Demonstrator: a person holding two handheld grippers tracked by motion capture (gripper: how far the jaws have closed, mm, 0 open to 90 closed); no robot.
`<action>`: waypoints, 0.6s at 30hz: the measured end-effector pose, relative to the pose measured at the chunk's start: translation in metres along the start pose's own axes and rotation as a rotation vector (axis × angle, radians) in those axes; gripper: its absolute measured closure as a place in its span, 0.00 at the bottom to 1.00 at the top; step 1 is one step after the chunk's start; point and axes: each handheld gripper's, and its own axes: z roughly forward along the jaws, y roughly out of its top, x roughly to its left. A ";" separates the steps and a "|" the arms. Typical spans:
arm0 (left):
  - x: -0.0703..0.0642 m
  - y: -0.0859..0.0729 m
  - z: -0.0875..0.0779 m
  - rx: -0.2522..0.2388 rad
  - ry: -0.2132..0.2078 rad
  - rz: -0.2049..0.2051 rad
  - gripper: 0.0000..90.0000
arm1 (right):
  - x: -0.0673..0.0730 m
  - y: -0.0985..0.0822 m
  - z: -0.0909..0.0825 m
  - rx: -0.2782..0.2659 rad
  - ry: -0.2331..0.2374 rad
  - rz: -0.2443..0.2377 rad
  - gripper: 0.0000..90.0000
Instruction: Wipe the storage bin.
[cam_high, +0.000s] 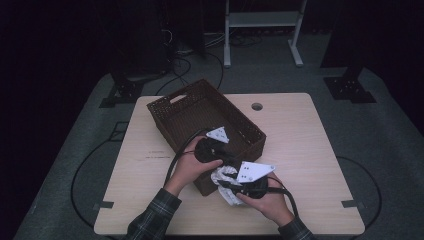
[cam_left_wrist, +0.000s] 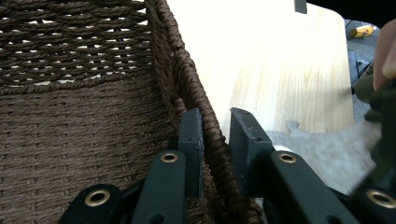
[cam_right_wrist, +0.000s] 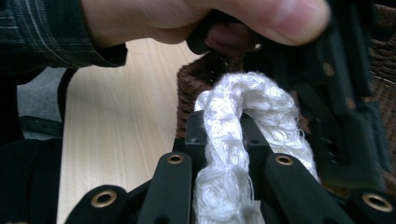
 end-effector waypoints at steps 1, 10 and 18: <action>0.000 0.000 0.000 0.001 0.000 0.000 0.83 | 0.001 0.001 0.002 -0.003 0.005 -0.005 0.86; 0.000 0.000 0.000 0.005 0.000 0.000 0.83 | 0.008 -0.003 0.018 0.022 0.050 -0.008 0.86; 0.000 0.000 0.000 0.006 0.001 -0.002 0.83 | 0.010 -0.013 0.034 0.070 0.081 -0.003 0.86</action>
